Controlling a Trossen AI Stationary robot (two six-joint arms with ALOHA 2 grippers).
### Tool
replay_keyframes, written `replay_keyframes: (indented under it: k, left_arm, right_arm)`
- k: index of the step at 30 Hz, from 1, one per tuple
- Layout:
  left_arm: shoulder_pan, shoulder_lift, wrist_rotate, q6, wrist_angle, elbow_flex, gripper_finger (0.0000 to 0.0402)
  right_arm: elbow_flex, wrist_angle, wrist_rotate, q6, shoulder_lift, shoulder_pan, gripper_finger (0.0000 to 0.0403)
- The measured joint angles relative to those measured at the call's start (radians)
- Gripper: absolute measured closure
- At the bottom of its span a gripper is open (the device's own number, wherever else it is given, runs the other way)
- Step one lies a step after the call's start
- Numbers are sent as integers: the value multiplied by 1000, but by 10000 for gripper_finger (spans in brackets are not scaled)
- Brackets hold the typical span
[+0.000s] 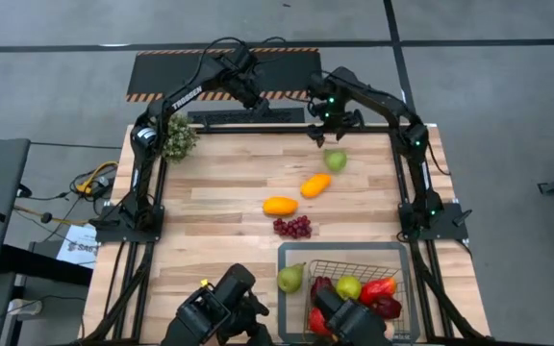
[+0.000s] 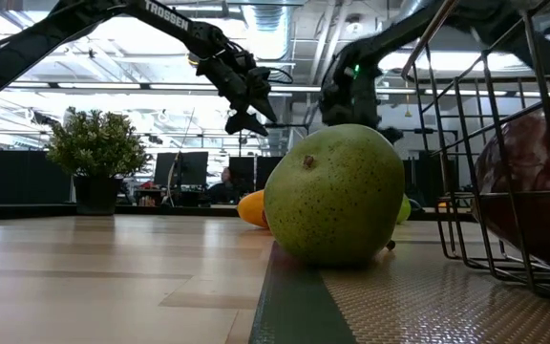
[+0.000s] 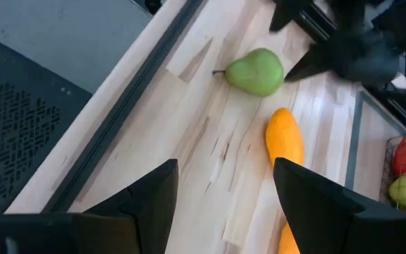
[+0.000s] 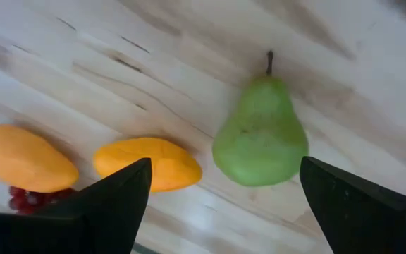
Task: Build produce basket
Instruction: Put the top pear into the wire basket
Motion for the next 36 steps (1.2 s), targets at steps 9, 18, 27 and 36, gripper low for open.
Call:
replay_keyframes:
  k: [9,18,27,36]
  left_arm:
    - [11,-42,330,9,4,-1,181]
    - [-77,-35,-46,0,336,0,198]
    - [-168,87,34,-134,502,58,346]
    - [-161,28,120,-193,346,102,400]
  right_arm:
    - [2,50,210,31,-259,14,50]
    - [-278,125,319,216,-651,54,65]
    - [-641,219,359,593,-1001,247,85]
    - [-860,545,451,702,-953,320,143]
